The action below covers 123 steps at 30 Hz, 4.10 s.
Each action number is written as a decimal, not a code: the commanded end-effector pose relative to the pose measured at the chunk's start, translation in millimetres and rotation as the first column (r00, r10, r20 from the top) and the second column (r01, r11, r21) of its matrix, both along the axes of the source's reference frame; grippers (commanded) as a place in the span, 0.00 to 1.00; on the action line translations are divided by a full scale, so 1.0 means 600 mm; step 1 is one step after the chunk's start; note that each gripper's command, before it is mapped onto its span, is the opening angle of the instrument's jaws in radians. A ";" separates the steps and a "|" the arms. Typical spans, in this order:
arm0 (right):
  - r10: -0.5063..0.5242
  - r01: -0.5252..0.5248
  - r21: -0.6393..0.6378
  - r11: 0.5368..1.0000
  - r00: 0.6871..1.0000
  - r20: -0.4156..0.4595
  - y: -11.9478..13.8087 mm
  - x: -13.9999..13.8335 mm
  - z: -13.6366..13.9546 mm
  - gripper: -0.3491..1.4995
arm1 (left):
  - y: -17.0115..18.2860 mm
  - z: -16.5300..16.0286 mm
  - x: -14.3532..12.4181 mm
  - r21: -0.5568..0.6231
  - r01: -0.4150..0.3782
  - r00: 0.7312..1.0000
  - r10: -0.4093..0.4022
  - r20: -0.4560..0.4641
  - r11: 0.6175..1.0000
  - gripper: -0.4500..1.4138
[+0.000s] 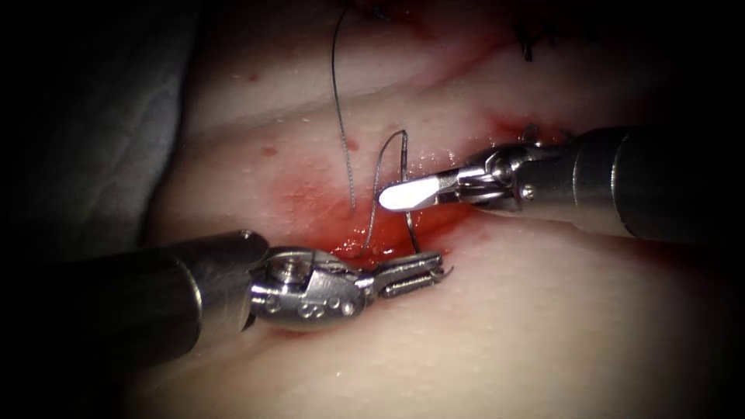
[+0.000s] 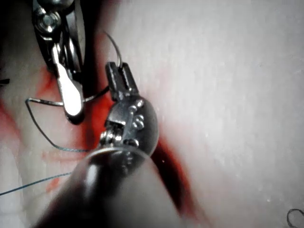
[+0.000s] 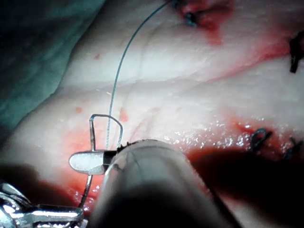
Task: Wound Closure
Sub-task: Pass needle from left hand to right gripper, then place left hand in wound to widen opening
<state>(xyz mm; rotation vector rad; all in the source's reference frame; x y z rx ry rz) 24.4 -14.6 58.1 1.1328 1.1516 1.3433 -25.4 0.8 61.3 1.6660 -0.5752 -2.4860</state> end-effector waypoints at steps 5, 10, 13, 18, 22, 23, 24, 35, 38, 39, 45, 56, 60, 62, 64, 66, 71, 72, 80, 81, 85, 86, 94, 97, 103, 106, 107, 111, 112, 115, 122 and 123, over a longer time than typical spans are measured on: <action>-0.002 0.002 -0.009 1.000 1.000 0.003 -0.0001 0.0010 0.0012 0.00 | -0.0002 0.0009 -0.0010 0.001 -0.001 1.000 0.001 0.002 1.000 0.49; 0.003 -0.003 -0.015 1.000 1.000 0.009 0.0003 0.0002 0.0015 0.00 | -0.0003 0.0004 -0.0011 0.109 0.005 0.998 -0.012 0.069 0.994 0.92; 0.008 -0.007 -0.032 0.999 1.000 0.015 0.0005 -0.0004 0.0016 0.00 | 0.0000 -0.0002 -0.0005 0.194 0.011 0.994 -0.033 0.108 0.981 0.95; 0.002 0.002 -0.127 0.992 1.000 0.025 0.0007 -0.0008 0.0018 0.00 | 0.0013 -0.0015 0.0026 0.347 0.009 0.983 -0.072 0.168 0.938 0.81; 0.013 -0.009 -0.287 0.958 1.000 0.012 0.0006 -0.0007 0.0020 0.00 | 0.0022 -0.0018 0.0064 0.434 -0.055 0.969 -0.057 0.240 0.899 0.39; 0.009 -0.012 -0.373 0.928 1.000 -0.012 0.0006 -0.0007 0.0020 0.00 | 0.0026 -0.0015 0.0084 0.490 -0.097 0.958 -0.053 0.282 0.866 0.18; 0.009 -0.012 -0.373 0.928 1.000 -0.012 0.0006 -0.0007 0.0020 0.00 | 0.0026 -0.0015 0.0084 0.490 -0.097 0.958 -0.053 0.282 0.866 0.18; -0.029 0.003 -0.666 0.746 0.999 -0.027 -0.0010 0.0009 0.0020 0.00 | 0.0042 0.0064 0.0131 0.607 -0.047 0.999 0.051 0.010 0.793 0.00; -0.027 0.001 -0.680 0.734 0.999 -0.028 -0.0012 0.0012 0.0019 0.00 | 0.0042 0.0075 0.0129 0.605 -0.040 0.998 0.057 -0.009 0.795 0.00; -0.023 -0.004 -0.692 0.721 0.999 -0.030 -0.0013 0.0014 0.0017 0.00 | 0.0042 0.0088 0.0125 0.607 -0.023 0.995 0.076 -0.062 0.795 0.00; 0.002 -0.038 -0.704 0.709 0.999 -0.052 -0.0009 0.0020 0.0012 0.00 | 0.0027 0.0126 0.0108 0.630 -0.003 0.959 0.181 -0.218 0.777 0.00; 0.022 -0.063 -0.723 0.688 0.998 -0.065 -0.0002 0.0027 0.0000 0.00 | 0.0019 0.0175 0.0106 0.640 -0.007 0.912 0.268 -0.311 0.769 0.00; 0.028 -0.069 -0.726 0.685 0.997 -0.068 0.0001 0.0030 -0.0002 0.00 | 0.0021 0.0196 0.0111 0.641 -0.008 0.892 0.295 -0.342 0.767 0.00; 0.029 -0.069 -0.725 0.685 0.997 -0.068 0.0001 0.0031 -0.0002 0.00 | 0.0023 0.0207 0.0114 0.643 0.000 0.892 0.291 -0.346 0.766 0.00; 0.030 -0.069 -0.734 0.676 0.997 -0.066 0.0000 0.0034 -0.0002 0.00 | 0.0025 0.0220 0.0119 0.648 0.007 0.884 0.299 -0.360 0.762 0.00; 0.031 -0.069 -0.742 0.667 0.997 -0.065 -0.0001 0.0036 -0.0002 0.00 | 0.0026 0.0229 0.0121 0.656 0.019 0.879 0.300 -0.371 0.755 0.00; 0.044 -0.066 -0.802 0.594 0.998 -0.049 -0.0003 0.0040 -0.0002 0.00 | 0.0029 0.0248 0.0134 0.689 0.074 0.863 0.300 -0.407 0.721 0.00; 0.046 -0.064 -0.816 0.575 0.998 -0.046 -0.0002 0.0043 -0.0002 0.00 | 0.0030 0.0251 0.0137 0.694 0.082 0.857 0.305 -0.416 0.715 0.00; 0.109 -0.108 -0.905 0.412 0.992 -0.068 0.0010 0.0065 0.0004 0.00 | 0.0020 0.0272 0.0149 0.746 0.133 0.811 0.362 -0.460 0.652 0.00; 0.116 -0.105 -0.924 0.367 0.991 -0.067 0.0012 0.0066 0.0007 0.00 | 0.0020 0.0273 0.0148 0.756 0.128 0.801 0.383 -0.461 0.641 0.00; 0.124 -0.092 -0.955 0.282 0.991 -0.059 0.0008 0.0065 0.0020 0.00 | 0.0018 0.0272 0.0148 0.783 0.110 0.792 0.422 -0.442 0.613 0.00; 0.125 -0.088 -0.961 0.263 0.991 -0.057 0.0007 0.0066 0.0023 0.00 | 0.0017 0.0272 0.0147 0.791 0.108 0.792 0.429 -0.435 0.602 0.00; 0.131 -0.043 -0.986 0.161 0.991 -0.022 0.0008 0.0073 0.0049 0.00 | -0.0003 0.0284 0.0141 0.852 0.058 0.793 0.494 -0.355 0.520 0.00; 0.137 -0.033 -0.991 0.132 0.991 -0.014 0.0013 0.0072 0.0052 0.00 | -0.0018 0.0293 0.0139 0.879 0.036 0.793 0.522 -0.314 0.475 0.00; 0.143 -0.028 -0.992 0.120 0.990 -0.011 0.0017 0.0069 0.0057 0.00 | -0.0026 0.0302 0.0138 0.896 0.011 0.783 0.553 -0.284 0.443 0.00; 0.144 -0.025 -0.994 0.107 0.990 -0.009 0.0016 0.0070 0.0057 0.00 | -0.0025 0.0302 0.0136 0.901 0.003 0.778 0.565 -0.274 0.434 0.00; 0.145 -0.023 -0.995 0.100 0.989 -0.009 0.0015 0.0070 0.0056 0.00 | -0.0025 0.0303 0.0134 0.904 0.002 0.776 0.570 -0.271 0.427 0.00; 0.142 -0.021 -0.996 0.085 0.990 -0.008 0.0014 0.0071 0.0056 0.00 | -0.0024 0.0307 0.0129 0.908 0.003 0.773 0.574 -0.268 0.420 0.00; 0.140 -0.020 -0.997 0.078 0.990 -0.008 0.0014 0.0071 0.0057 0.00 | -0.0024 0.0309 0.0128 0.908 0.002 0.772 0.576 -0.267 0.418 0.07; 0.136 -0.016 -0.999 0.047 0.991 -0.010 0.0012 0.0073 0.0058 0.00 | -0.0027 0.0315 0.0127 0.911 0.009 0.770 0.578 -0.269 0.413 0.29; 0.130 -0.016 -1.000 -0.001 0.991 -0.016 0.0001 0.0080 0.0066 0.00 | -0.0033 0.0320 0.0129 0.917 0.042 0.773 0.569 -0.282 0.398 0.44; 0.130 -0.017 -1.000 -0.017 0.991 -0.019 0.0000 0.0081 0.0067 0.00 | -0.0033 0.0319 0.0131 0.916 0.042 0.772 0.570 -0.282 0.398 0.45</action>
